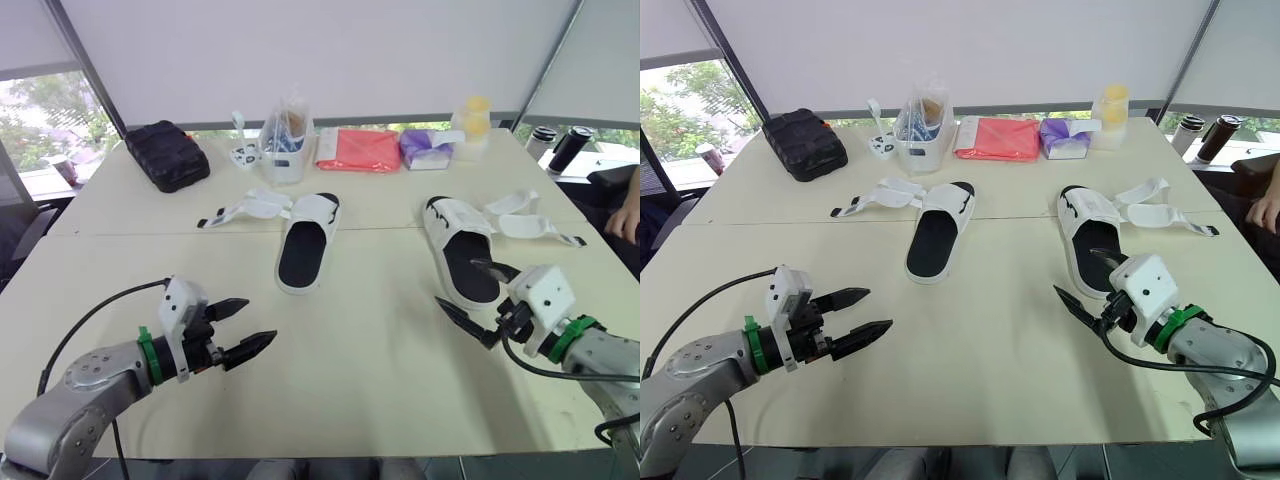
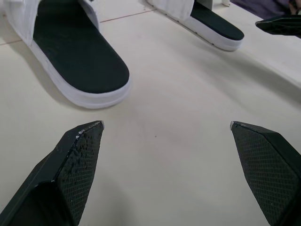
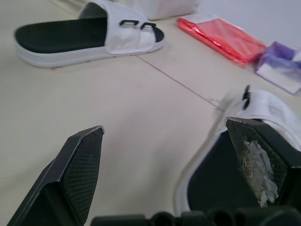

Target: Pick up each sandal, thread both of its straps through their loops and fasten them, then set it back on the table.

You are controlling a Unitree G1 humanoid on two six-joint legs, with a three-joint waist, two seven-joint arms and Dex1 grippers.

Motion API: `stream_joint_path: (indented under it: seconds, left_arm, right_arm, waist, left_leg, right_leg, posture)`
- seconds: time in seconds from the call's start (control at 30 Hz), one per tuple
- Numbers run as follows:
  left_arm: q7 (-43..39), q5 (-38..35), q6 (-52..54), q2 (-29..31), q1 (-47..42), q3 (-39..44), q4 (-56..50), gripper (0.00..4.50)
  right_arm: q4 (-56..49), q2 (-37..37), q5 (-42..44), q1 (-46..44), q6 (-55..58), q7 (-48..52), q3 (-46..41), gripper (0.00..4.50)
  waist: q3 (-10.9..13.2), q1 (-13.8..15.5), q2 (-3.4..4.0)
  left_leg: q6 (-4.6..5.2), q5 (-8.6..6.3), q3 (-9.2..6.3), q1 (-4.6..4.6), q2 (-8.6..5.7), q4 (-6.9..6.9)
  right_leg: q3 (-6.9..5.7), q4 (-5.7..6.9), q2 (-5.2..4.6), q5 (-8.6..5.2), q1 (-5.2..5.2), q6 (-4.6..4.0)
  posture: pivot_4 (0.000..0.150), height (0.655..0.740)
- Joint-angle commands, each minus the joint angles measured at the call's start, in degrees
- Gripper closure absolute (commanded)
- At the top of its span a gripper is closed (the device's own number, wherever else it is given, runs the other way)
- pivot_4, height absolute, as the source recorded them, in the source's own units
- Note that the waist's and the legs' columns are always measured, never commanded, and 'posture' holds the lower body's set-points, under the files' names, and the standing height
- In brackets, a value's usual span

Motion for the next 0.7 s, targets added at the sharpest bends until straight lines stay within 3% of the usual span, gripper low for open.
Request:
stream_joint_path:
  seconds: [0.03, 0.23, 0.3, 0.43, 0.6, 0.7]
  left_arm:
    - [0.0, 0.7, -0.8, 0.0, -2.6, -1.0, 0.8, 0.0]
    - [-2.1, -0.7, 1.9, 0.6, -12.4, -5.4, 3.6, 0.0]
    - [-4.9, -2.6, 4.5, 2.5, -16.7, -6.5, 3.9, 0.0]
    - [-7.1, -3.3, 6.3, 5.0, -20.9, -7.4, 4.2, 0.0]
    - [-7.1, -3.0, 6.1, 6.4, -23.6, -5.8, 5.5, 0.0]
    - [-5.4, -2.9, 6.0, 5.4, -21.6, -5.6, 4.2, 0.0]
  right_arm:
    - [-0.6, -0.1, -4.1, -1.2, -1.2, -3.0, -0.2, 0.03]
    - [11.8, -6.3, -25.4, -8.3, -10.6, -11.4, 7.9, 0.03]
    - [20.5, -6.9, -31.3, -15.6, -13.6, -14.5, 12.8, 0.03]
    - [34.3, -6.1, -36.5, -26.5, -19.3, -18.0, 18.2, 0.03]
    - [58.2, -3.8, -46.6, -42.6, -27.6, -24.6, 28.1, 0.03]
    - [77.9, 1.6, -52.2, -55.1, -33.2, -30.1, 35.2, 0.03]
  waist:
    - [0.0, 0.0, 0.0]
    - [0.0, -0.1, -0.01]
    - [0.0, -0.6, -0.06]
    - [0.0, -1.8, -0.03]
    - [0.0, -3.0, -0.08]
    - [0.0, -3.8, -0.08]
  left_leg:
    - [0.0, 0.0, 0.0, 0.0, 0.0, 0.0]
    - [-0.06, 0.04, 0.04, 0.02, -0.07, 0.1]
    - [-0.09, 0.06, 0.04, 0.05, -0.03, 0.09]
    - [-0.16, 0.11, 0.08, 0.02, 0.0, 0.05]
    - [-0.16, 0.12, 0.08, -0.02, 0.01, 0.02]
    - [-0.16, 0.12, 0.09, -0.02, 0.02, -0.05]
  right_leg:
    - [0.0, 0.0, 0.0, 0.0, 0.0, 0.0]
    - [0.02, 0.06, 0.0, 0.07, 0.0, -0.08]
    - [0.02, 0.11, 0.03, 0.08, -0.01, -0.05]
    - [0.07, 0.15, 0.06, 0.1, -0.08, -0.07]
    - [0.12, 0.14, 0.1, 0.12, -0.16, -0.09]
    - [0.15, 0.12, 0.11, 0.12, -0.2, -0.1]
  posture:
    - [0.15, 0.74]
    - [0.15, 0.74]
    - [0.15, 0.74]
    - [0.15, 0.74]
    - [0.15, 0.74]
    - [0.15, 0.74]
